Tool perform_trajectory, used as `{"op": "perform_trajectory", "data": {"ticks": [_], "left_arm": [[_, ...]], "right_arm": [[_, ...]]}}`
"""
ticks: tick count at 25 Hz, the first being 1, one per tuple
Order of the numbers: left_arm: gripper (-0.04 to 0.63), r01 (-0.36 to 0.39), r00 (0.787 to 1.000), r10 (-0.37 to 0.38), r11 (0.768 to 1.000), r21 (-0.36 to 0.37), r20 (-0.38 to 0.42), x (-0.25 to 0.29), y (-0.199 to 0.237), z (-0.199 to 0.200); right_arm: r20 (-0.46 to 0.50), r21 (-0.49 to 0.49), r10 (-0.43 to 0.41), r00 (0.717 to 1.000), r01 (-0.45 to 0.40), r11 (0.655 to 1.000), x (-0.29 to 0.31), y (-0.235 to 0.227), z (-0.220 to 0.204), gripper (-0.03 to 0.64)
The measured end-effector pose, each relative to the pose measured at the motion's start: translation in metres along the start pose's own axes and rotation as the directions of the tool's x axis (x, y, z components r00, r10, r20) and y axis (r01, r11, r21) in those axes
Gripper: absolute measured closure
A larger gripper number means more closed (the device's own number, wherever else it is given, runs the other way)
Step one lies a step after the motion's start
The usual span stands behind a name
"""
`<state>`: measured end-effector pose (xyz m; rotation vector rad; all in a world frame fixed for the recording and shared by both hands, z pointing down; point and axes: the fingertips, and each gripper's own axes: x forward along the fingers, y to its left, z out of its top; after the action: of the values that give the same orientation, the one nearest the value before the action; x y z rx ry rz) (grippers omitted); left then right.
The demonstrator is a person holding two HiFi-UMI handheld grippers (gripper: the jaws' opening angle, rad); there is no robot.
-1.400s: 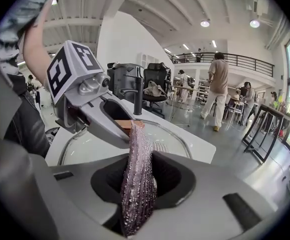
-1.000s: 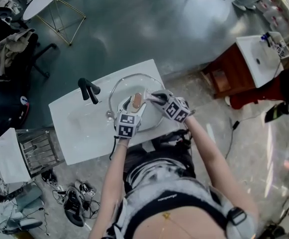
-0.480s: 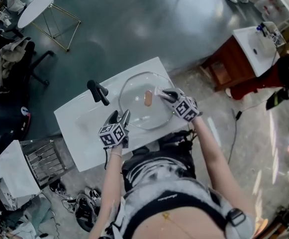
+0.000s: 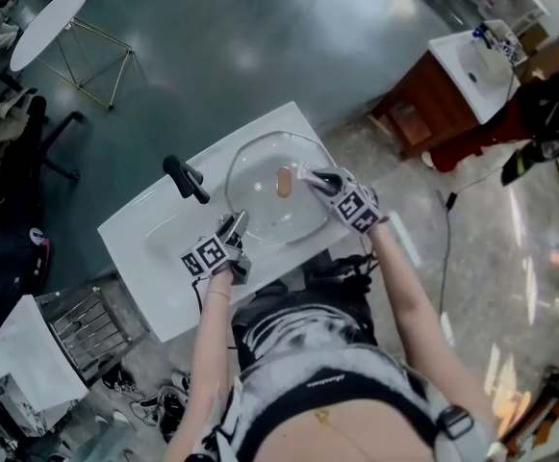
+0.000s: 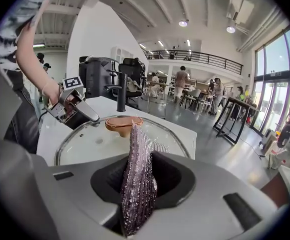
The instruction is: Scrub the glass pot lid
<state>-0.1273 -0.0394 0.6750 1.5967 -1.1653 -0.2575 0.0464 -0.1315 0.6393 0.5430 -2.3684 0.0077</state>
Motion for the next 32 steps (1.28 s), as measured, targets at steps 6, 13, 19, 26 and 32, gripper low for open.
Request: {"op": "perform_trajectory", "data": {"ticks": [6, 13, 19, 26, 32], "left_arm": [[0.443, 0.026, 0.999, -0.026, 0.999, 0.020, -0.029, -0.001, -0.001, 0.000], [0.443, 0.031, 0.996, -0.027, 0.998, 0.052, -0.081, -0.001, -0.001, -0.002], [0.442, 0.024, 0.996, -0.018, 0.998, 0.066, -0.090, 0.000, -0.003, -0.003], [0.442, 0.030, 0.995, -0.022, 0.997, 0.077, -0.093, -0.001, -0.005, -0.004], [0.442, 0.028, 0.995, -0.021, 0.996, 0.080, -0.095, 0.000, -0.006, -0.004]], "right_arm": [[-0.012, 0.011, -0.001, 1.000, 0.001, 1.000, -0.009, 0.023, -0.001, 0.515], [-0.021, -0.001, 0.061, 0.998, -0.061, 0.998, -0.017, 0.061, -0.001, 0.517], [-0.042, -0.043, 0.123, 0.992, -0.124, 0.991, -0.020, 0.091, 0.004, 0.517], [-0.074, -0.191, 0.217, 0.973, -0.227, 0.955, -0.005, 0.136, 0.023, 0.517], [-0.080, -0.218, 0.206, 0.975, -0.219, 0.951, 0.020, 0.146, 0.049, 0.517]]}}
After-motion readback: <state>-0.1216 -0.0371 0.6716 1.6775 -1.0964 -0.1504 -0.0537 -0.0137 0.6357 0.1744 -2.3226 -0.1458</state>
